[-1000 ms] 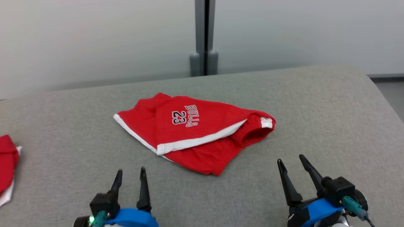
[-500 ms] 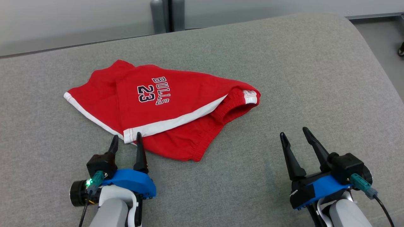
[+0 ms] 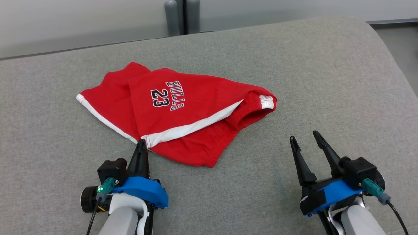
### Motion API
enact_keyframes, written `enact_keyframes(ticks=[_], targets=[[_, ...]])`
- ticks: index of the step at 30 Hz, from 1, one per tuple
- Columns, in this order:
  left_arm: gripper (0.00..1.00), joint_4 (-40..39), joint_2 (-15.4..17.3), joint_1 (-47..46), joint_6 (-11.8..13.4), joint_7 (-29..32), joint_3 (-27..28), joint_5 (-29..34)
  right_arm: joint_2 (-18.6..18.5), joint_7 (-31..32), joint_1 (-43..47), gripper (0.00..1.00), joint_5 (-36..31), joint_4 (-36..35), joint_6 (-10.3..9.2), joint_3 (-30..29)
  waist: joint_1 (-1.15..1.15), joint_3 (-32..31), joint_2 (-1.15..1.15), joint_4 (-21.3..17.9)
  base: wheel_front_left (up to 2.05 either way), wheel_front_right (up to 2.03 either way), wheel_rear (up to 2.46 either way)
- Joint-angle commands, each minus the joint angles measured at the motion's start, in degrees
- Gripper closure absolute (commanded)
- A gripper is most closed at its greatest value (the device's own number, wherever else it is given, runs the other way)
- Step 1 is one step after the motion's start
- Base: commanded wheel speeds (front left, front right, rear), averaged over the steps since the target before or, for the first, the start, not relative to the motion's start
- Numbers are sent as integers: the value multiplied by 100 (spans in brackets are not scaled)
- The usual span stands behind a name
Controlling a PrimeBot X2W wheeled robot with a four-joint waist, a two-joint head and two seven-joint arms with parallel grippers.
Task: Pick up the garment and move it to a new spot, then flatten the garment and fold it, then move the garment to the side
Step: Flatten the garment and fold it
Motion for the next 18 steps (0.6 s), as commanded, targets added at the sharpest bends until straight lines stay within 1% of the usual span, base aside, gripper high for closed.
enact_keyframes(ticks=[1, 10, 14, 18], targets=[[100, -33, -1, 98, -32, -16, -40, -56, -36, -3, 31, 0, -13, 15, 1, 4, 0, -69, -1, 37, 0, 0, 0], [100, -519, -3, 728, -5, -16, 158, -167, -5, -4, 382, 0, -68, 184, 1, -13, 0, -767, -1, 415, 0, 0, 0], [100, -564, -3, 1057, -5, -17, 340, -57, 75, -3, 546, 0, -87, 227, 1, 29, 0, -1034, -1, 584, 0, 0, 0], [100, -548, -4, 1259, 6, -16, 589, 92, 119, -3, 614, 0, -64, 284, 1, 116, 0, -1128, -1, 674, 0, 0, 0]])
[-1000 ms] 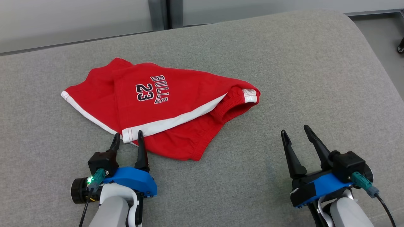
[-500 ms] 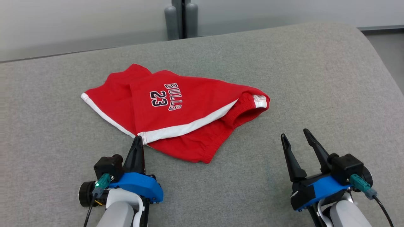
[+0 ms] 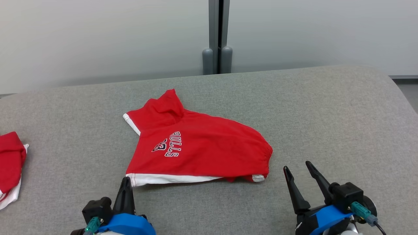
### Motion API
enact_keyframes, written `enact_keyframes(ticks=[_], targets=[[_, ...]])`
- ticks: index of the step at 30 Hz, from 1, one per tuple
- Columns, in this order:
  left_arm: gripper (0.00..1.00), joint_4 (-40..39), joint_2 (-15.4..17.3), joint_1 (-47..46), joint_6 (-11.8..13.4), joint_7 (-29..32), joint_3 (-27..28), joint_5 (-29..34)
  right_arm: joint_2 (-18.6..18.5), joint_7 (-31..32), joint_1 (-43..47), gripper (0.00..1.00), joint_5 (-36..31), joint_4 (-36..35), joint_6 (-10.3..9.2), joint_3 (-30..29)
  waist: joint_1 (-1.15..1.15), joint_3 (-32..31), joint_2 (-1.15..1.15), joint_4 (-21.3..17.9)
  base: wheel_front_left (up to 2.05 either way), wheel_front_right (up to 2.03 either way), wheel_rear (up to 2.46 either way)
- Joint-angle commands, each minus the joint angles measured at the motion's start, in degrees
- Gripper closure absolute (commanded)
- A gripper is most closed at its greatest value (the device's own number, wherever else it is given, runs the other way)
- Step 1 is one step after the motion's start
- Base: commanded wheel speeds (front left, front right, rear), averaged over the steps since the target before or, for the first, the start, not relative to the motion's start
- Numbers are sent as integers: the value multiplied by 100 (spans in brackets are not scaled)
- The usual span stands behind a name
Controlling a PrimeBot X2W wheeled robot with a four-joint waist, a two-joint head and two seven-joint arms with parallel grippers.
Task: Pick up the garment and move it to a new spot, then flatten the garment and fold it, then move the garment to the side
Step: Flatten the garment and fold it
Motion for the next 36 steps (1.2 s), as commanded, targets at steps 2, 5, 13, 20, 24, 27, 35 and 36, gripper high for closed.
enact_keyframes(ticks=[2, 5, 13, 20, 24, 27, 35, 36], targets=[[100, -29, 1, 75, 49, -16, 198, 115, 20, -2, 67, 0, 27, 59, 1, 61, 1, -3, 1, 43, 0, 0, 0], [100, -17, 1, 116, 166, -16, 405, 248, 9, -2, 98, 0, 52, 119, 1, 156, 1, 27, 1, 71, 0, 0, 0], [0, -67, -4, 12, 325, -16, 465, 433, -66, -2, 23, 0, 311, 333, 1, 461, 1, 234, 1, 215, 0, 0, 0], [0, -199, -3, -74, 331, -16, 115, 400, -46, -3, -130, 0, 654, 562, 1, 543, 1, 421, 1, 468, 0, 0, 0], [0, -277, -3, -125, 334, -16, -76, 411, -39, -2, -264, 0, 896, 773, 1, 532, 1, 539, 1, 629, 0, 0, 0], [0, -333, -1, -176, 320, -16, -117, 441, -37, -2, -373, 0, 1088, 926, 1, 548, 1, 625, 1, 730, 0, 0, 0], [0, -484, -3, -211, 306, -16, -199, 466, -103, -2, -586, 100, 1438, 1020, 1, 678, 1, 779, 1, 828, 0, 0, 0], [0, -484, -3, -211, 301, -16, -203, 448, -126, -2, -608, 100, 1466, 1017, 1, 690, 1, 788, 1, 826, 0, 0, 0]])
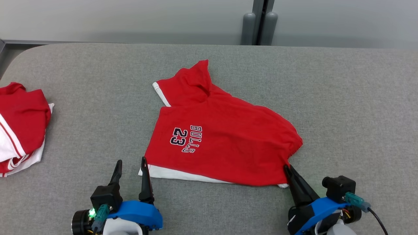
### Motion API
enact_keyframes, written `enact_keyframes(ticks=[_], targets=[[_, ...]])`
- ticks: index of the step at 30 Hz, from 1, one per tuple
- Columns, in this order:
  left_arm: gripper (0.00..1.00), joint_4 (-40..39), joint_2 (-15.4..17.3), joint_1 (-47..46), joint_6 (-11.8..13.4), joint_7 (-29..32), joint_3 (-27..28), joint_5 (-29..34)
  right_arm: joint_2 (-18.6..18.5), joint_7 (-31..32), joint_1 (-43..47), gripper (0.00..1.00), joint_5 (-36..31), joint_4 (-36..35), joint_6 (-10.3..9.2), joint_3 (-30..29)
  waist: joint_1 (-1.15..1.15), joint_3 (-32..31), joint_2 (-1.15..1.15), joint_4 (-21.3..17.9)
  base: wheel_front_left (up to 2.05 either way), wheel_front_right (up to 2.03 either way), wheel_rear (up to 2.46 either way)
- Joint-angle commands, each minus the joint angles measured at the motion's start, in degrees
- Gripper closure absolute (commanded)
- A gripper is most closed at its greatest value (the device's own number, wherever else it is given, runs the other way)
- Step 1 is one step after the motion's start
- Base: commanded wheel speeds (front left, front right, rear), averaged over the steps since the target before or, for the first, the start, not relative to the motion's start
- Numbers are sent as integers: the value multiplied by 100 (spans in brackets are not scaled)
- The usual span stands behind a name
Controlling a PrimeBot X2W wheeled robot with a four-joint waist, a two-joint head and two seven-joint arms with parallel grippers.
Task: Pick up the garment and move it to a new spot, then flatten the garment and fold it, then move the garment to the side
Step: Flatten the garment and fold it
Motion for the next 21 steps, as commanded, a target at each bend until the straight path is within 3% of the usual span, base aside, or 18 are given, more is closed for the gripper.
enact_keyframes(ticks=[1, 10, 21], targets=[[0, -26, -4, -33, -16, -16, -28, -6, -67, -2, -71, 100, 43, -9, 1, 16, -1, 10, 0, -1, 0, 0, 0], [0, -86, -4, -164, -3, -16, -296, -70, -231, -2, -306, 100, -282, -622, 1, -265, -1, 123, 0, 7, 0, 0, 0], [0, -94, 0, -524, 139, -17, -954, -260, -460, -2, -1492, 100, -1410, 803, 1, -594, -1, 618, 0, 496, 0, 0, 0]])
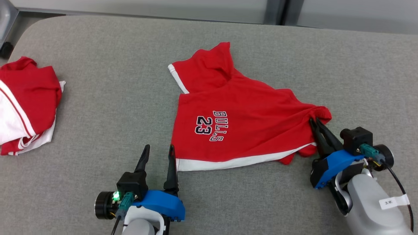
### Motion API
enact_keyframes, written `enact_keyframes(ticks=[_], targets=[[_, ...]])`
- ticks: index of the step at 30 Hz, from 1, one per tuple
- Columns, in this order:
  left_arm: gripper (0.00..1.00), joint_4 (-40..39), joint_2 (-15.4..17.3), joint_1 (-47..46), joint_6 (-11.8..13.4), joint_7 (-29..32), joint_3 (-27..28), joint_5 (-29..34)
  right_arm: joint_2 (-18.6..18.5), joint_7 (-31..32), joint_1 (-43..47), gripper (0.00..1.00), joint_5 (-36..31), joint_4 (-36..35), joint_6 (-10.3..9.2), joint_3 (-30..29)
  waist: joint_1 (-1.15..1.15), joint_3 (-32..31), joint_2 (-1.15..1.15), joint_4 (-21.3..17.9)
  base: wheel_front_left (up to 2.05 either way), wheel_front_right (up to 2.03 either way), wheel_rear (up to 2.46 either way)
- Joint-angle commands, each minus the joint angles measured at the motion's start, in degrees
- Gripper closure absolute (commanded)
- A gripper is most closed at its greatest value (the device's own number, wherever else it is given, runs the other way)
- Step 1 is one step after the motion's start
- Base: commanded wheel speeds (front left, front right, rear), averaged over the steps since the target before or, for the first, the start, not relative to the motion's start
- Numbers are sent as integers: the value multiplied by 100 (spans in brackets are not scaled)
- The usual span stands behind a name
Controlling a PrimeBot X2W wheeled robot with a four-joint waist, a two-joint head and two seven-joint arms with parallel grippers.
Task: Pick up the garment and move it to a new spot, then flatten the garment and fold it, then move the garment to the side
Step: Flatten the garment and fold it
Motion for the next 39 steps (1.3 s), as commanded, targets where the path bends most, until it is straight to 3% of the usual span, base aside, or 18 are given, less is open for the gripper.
enact_keyframes(ticks=[1, 2, 4, 5, 11, 16, 25, 39], targets=[[0, -10, 2, -117, 56, -16, -44, -34, -20, 0, -157, 100, -137, 163, 1, -76, -1, 128, -1, 139, 0, 0, 0], [0, -10, 1, -114, 68, -16, -57, -33, -15, 1, -208, 100, -256, 237, 1, -107, -1, 141, -1, 154, 0, 0, 0], [0, -8, 0, -89, 98, -16, -42, -34, 15, 1, -268, 25, -438, 295, 1, -235, -1, 133, -1, 141, 0, 0, 0], [0, -3, 0, -64, 106, -16, -17, -32, 24, 1, -274, 0, -523, 253, 1, -350, -1, 116, -1, 118, 0, 0, 0], [0, 51, 1, 144, 146, -16, 287, 87, 278, -3, 182, 0, -797, -470, 1, -1138, -1, -236, -1, -195, 0, 0, 0], [0, 83, 1, 371, 155, -17, 623, 237, 443, -2, 812, 0, -761, -1163, 1, -1414, -1, -640, -1, -554, 0, 0, 0], [0, 119, 2, 795, 117, -16, 1054, 544, 638, -2, 1843, 0, -664, -1659, 1, -1113, -1, -1167, -1, -993, 0, 0, 0], [0, 261, 2, 1318, -89, -16, 1277, 652, 706, -2, 2331, 0, -485, -1542, 1, -822, -1, -1603, -1, -1037, 0, 0, 0]])
